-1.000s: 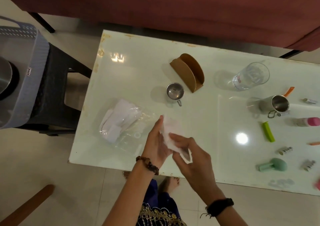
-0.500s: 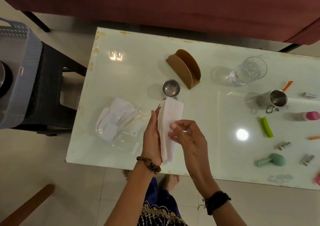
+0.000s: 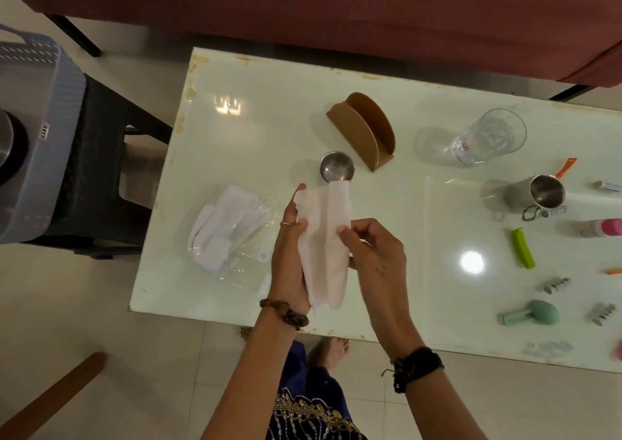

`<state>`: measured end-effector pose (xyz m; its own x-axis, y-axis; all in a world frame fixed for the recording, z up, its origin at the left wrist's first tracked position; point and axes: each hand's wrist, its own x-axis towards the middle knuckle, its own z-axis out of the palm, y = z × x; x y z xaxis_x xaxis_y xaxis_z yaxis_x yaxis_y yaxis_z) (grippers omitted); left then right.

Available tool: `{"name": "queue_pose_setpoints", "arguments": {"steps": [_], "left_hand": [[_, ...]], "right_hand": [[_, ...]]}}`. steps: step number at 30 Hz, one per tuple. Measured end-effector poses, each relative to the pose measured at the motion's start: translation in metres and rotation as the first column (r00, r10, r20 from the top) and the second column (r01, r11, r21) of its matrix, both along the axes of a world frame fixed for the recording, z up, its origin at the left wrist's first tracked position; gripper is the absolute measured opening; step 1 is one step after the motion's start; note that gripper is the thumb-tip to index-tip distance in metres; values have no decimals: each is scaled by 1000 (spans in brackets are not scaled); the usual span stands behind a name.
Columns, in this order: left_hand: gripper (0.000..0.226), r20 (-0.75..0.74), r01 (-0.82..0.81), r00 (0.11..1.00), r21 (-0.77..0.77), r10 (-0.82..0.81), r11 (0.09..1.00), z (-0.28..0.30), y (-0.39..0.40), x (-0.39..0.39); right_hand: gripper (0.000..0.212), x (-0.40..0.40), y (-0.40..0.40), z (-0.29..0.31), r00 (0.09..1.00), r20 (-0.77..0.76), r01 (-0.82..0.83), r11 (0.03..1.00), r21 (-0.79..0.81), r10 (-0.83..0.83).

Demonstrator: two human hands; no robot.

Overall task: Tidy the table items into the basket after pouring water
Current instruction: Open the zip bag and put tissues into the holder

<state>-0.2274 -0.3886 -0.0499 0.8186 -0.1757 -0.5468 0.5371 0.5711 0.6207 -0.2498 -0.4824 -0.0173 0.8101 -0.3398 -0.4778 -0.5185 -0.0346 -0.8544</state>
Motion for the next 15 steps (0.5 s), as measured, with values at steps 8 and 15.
{"name": "queue_pose_setpoints", "arguments": {"steps": [8, 15], "left_hand": [[40, 117, 178, 972, 212, -206, 961, 1, 48, 23], [41, 84, 518, 819, 317, -567, 794, 14, 55, 46]], "right_hand": [[7, 3, -37, -10, 998, -52, -26, 1000, -17, 25], [41, 61, -43, 18, 807, -60, -589, 797, -131, 587]]}}
